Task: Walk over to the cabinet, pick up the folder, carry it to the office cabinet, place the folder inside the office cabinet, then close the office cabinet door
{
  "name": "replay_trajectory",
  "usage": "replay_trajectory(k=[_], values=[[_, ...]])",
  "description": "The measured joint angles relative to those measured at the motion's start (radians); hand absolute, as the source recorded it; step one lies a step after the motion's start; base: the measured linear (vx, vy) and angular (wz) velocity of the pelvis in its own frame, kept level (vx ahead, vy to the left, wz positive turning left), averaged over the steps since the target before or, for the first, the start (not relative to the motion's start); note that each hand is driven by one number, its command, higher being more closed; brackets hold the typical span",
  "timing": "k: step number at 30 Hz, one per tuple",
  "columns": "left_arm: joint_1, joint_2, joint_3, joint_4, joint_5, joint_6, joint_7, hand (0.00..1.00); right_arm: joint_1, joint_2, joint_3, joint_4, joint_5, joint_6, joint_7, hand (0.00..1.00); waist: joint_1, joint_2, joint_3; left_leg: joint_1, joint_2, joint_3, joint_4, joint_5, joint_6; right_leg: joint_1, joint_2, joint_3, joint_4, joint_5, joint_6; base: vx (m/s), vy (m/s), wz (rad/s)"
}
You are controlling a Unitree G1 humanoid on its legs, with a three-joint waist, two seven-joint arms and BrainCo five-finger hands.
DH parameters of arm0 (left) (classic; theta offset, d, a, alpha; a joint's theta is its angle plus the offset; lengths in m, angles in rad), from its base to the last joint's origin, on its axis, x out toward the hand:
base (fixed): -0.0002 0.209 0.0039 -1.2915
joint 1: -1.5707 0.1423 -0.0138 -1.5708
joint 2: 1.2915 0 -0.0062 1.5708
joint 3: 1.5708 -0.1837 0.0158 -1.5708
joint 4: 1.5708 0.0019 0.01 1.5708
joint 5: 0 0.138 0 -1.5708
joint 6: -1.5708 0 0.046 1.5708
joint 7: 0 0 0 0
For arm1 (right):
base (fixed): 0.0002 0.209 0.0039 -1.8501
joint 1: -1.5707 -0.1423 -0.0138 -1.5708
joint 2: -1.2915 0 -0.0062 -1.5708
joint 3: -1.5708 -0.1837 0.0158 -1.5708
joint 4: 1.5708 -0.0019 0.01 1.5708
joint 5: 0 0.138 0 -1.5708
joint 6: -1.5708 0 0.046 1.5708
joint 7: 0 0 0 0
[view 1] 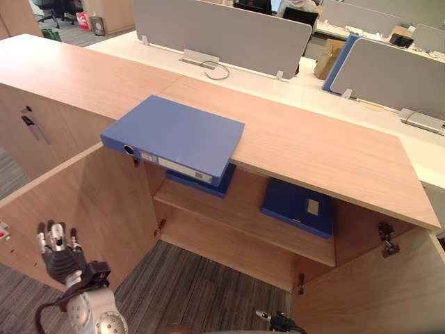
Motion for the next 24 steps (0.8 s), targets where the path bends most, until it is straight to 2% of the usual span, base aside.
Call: replay_trajectory(k=[2,4,6,7,9,12,14,17,21,24], values=[[0.008,0.000,0.004,-0.078,0.048,0.000,0.027,0.00,0.001,0.000,-0.004,0.000,0.027,0.000,-0.001,0.00,0.001,0.000,0.001,0.000,-0.006,-0.012,0.000,0.002,0.002,0.007,-0.005,-0.017,0.002,-0.003,0.005,-0.02,0.019,0.30],[0.011,0.000,0.004,-0.179,0.143,0.000,0.060,0.00,0.001,0.000,-0.006,-0.002,0.028,0.000,-0.001,0.00,0.003,-0.001,0.001,0.000,-0.012,-0.025,0.000,0.003,0.004,0.015,-0.010,-0.031,0.003,-0.007,0.009,0.00,0.035,0.25],[0.018,0.003,0.000,-0.310,0.328,0.004,0.109,0.00,0.001,0.000,-0.006,-0.012,0.029,0.000,-0.001,0.00,0.012,0.000,0.002,-0.001,-0.019,-0.033,0.000,0.004,0.006,0.018,-0.017,-0.042,0.003,-0.008,0.012,0.02,0.054,0.14],[0.020,0.005,-0.004,-0.342,0.380,0.007,0.120,0.00,0.001,0.000,-0.006,-0.014,0.029,0.000,-0.001,0.00,0.014,-0.001,0.002,-0.001,-0.020,-0.033,0.000,0.004,0.007,0.019,-0.018,-0.044,0.003,-0.009,0.012,0.04,0.059,0.08],[0.024,0.010,-0.022,-0.438,0.639,0.031,0.177,0.00,0.000,0.000,-0.007,-0.033,0.027,-0.003,-0.001,0.00,0.017,-0.001,0.002,0.000,-0.024,-0.035,-0.001,0.009,0.002,0.022,-0.022,-0.048,0.002,-0.010,0.014,0.04,0.055,0.04],[0.024,0.038,-0.080,-0.493,0.904,0.057,0.223,0.00,-0.001,0.000,-0.007,-0.038,0.024,-0.020,0.001,0.00,0.017,0.000,0.002,0.002,-0.028,-0.035,-0.004,0.011,0.007,0.023,-0.024,-0.048,-0.001,-0.010,0.014,0.04,0.049,0.02],[0.024,0.081,-0.123,-0.499,1.021,0.064,0.238,0.00,-0.001,0.000,-0.006,-0.037,0.020,-0.021,0.003,0.00,0.015,0.000,0.002,0.002,-0.029,-0.035,-0.007,0.012,0.007,0.023,-0.024,-0.047,-0.005,-0.010,0.014,0.02,0.020,0.00],[0.023,0.154,-0.201,-0.485,1.139,0.064,0.243,0.00,-0.002,-0.006,0.035,-0.027,-0.007,-0.028,0.004,0.00,0.015,0.000,0.002,0.004,-0.030,-0.025,-0.021,0.015,0.008,0.016,-0.022,-0.031,-0.016,-0.010,0.013,0.02,0.031,-0.10],[-0.005,0.269,-0.274,-0.346,1.318,0.071,0.242,0.00,-0.017,-0.010,0.109,0.004,-0.027,-0.037,0.014,0.00,0.011,0.002,0.000,0.009,-0.019,0.006,-0.033,0.020,0.003,-0.002,-0.011,0.003,-0.021,-0.007,0.010,0.04,0.012,-0.23],[-0.046,0.354,-0.303,-0.238,1.408,0.083,0.239,0.00,-0.033,-0.014,0.158,0.022,-0.060,-0.040,0.016,0.00,0.002,0.003,0.001,0.024,-0.013,0.036,-0.042,0.024,-0.003,-0.004,-0.003,0.034,-0.025,-0.004,0.005,0.01,0.005,-0.30]])
